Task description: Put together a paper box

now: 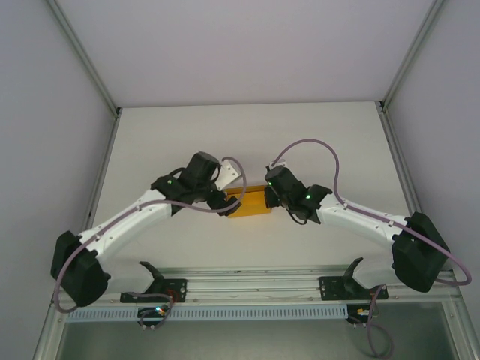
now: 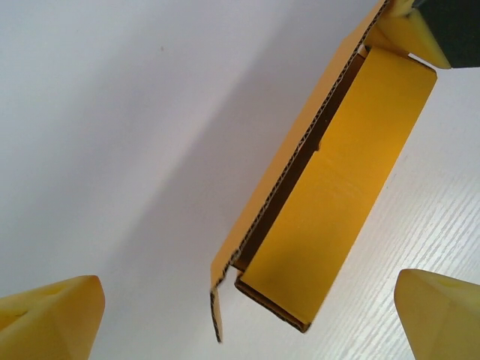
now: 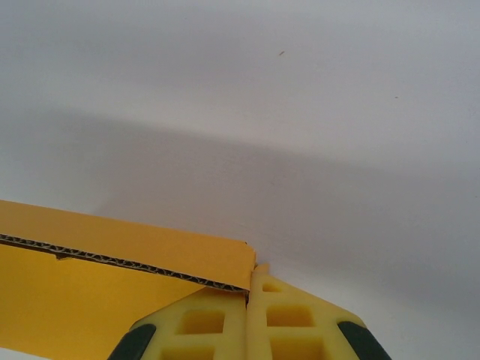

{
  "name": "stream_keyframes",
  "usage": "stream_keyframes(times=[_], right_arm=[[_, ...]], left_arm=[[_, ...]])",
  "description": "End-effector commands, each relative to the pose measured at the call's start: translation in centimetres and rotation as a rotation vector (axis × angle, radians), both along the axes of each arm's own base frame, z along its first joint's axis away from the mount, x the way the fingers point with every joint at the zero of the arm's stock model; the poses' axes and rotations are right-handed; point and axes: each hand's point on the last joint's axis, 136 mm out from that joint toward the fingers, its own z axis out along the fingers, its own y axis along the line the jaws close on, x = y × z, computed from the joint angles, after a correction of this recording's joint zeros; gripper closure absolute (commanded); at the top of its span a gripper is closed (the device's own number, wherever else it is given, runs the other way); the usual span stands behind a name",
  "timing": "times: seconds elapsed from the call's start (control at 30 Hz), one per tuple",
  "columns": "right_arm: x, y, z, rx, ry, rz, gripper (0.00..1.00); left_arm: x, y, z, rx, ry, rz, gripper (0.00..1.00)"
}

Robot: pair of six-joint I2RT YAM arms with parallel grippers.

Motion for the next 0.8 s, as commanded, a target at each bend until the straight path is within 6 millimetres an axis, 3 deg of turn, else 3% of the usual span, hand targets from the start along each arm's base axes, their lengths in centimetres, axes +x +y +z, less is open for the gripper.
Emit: stream_keyframes(times=[0.0,0.2,0.33,0.43,0.57,0.77], right_arm=[[-1.2,-0.7,-1.9,-0.054,0.078,-0.016,1.0],[-1.2,-0.3,-1.5,-0.036,0.078,-0.009,1.0],[-1.1,0.1,-1.9,-0.043,0.094,0.004,1.0],[-1.2,0.3,-1.7,-0.038,0.107,0.007,1.0],[-1.4,0.3,-1.8,-0.023,0.13,-0.006,1.0],[-1.5,0.7,-1.8,0.055,0.174,-0.095,1.0]], left_arm=[[1.1,0.4,-0.7,-0.034,-0.012,0.143,0.0],[3.3,-2.0,-2.7,-0.075,0.058,0.022,0.0],[4.9,-2.0,-4.7,-0.044,0.12,0.055,0.05],[5.2,-2.1,-6.0,-0.051,0.201,0.075,0.14],[5.0,-2.1,-6.9,-0.05,0.23,0.086,0.14],[3.7,-2.5,-6.4,-0.085,0.231,0.086,0.14]])
